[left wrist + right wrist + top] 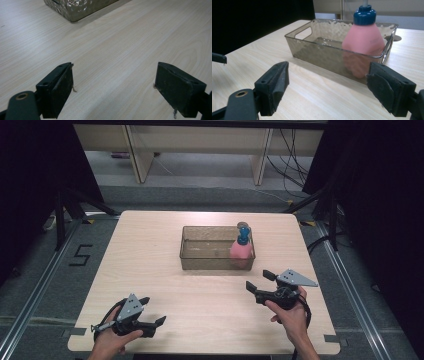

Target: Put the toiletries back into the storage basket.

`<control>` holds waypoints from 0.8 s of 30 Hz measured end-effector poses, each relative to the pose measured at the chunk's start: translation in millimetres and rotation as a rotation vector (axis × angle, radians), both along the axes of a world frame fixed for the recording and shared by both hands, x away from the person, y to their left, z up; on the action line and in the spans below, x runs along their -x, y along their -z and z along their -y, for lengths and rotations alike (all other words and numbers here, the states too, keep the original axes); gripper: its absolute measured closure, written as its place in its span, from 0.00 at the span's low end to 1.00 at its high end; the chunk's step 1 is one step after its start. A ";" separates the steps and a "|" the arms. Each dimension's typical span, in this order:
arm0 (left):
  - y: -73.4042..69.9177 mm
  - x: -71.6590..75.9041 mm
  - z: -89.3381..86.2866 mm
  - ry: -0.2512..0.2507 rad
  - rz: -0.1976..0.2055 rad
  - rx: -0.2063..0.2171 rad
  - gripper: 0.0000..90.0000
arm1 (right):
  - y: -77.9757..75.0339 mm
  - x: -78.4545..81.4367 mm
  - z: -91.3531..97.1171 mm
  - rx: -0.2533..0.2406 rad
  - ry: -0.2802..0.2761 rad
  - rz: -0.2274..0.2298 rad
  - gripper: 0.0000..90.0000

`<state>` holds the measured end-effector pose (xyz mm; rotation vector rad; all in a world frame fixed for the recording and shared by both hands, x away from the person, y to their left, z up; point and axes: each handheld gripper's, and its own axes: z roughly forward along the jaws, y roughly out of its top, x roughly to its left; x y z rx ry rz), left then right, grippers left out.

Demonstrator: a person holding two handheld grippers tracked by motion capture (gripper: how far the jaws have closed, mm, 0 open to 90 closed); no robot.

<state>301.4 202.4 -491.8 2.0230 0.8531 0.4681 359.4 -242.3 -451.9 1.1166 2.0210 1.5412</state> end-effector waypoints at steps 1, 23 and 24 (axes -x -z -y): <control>0.0 0.0 0.0 0.000 0.000 0.000 0.16 | -0.2 1.7 0.0 0.001 0.001 -0.009 0.20; 0.6 -2.5 0.7 -0.012 0.008 0.008 0.16 | 11.4 24.4 5.5 -0.024 -0.023 -0.049 0.19; 0.6 -2.5 0.7 -0.012 0.008 0.008 0.16 | 11.4 24.4 5.5 -0.024 -0.023 -0.049 0.19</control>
